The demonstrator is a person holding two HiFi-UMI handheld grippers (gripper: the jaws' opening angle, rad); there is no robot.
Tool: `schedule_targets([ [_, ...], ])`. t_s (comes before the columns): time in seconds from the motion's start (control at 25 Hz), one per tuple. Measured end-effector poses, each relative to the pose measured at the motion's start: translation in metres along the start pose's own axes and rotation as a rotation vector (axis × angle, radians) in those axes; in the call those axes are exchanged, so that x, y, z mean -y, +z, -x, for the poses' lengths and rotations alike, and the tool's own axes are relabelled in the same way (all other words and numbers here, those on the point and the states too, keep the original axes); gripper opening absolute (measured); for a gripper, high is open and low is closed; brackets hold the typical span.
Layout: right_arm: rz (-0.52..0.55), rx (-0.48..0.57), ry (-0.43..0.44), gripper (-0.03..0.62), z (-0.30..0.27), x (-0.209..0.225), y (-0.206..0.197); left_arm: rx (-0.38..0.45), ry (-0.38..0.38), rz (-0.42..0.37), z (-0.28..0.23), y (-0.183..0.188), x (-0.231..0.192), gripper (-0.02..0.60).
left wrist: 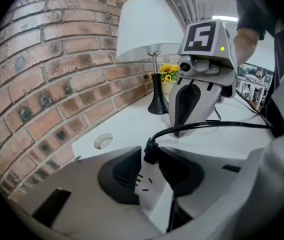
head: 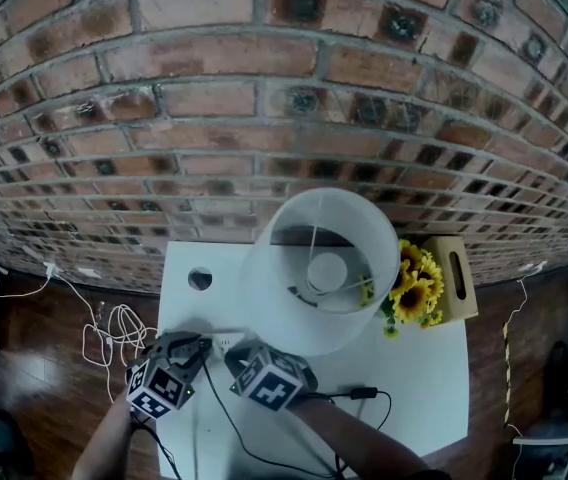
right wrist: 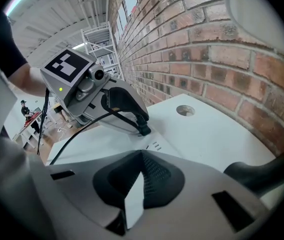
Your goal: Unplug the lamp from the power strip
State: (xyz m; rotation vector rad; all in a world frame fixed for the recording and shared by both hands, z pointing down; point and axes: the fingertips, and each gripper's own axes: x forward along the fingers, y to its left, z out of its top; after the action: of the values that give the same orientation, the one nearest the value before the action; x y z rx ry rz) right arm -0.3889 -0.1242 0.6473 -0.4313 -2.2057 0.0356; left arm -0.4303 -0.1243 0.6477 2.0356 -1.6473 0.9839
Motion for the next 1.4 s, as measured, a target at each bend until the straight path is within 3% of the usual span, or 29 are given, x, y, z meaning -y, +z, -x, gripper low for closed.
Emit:
schedule_targets([
  [0.24, -0.048, 0.014, 0.015, -0.011, 0.001, -0.001, 0.001, 0.076, -0.037, 0.014, -0.003, 0.011, 0.002, 0.120],
  [0.84, -0.093, 0.021, 0.016, -0.011, 0.001, 0.001, 0.000, 0.097, -0.041, -0.035, -0.008, 0.013, 0.002, 0.118],
  [1.4, -0.128, -0.026, 0.010, -0.011, 0.000, 0.000, -0.001, 0.138, -0.093, 0.040, -0.001, 0.026, 0.003, 0.107],
])
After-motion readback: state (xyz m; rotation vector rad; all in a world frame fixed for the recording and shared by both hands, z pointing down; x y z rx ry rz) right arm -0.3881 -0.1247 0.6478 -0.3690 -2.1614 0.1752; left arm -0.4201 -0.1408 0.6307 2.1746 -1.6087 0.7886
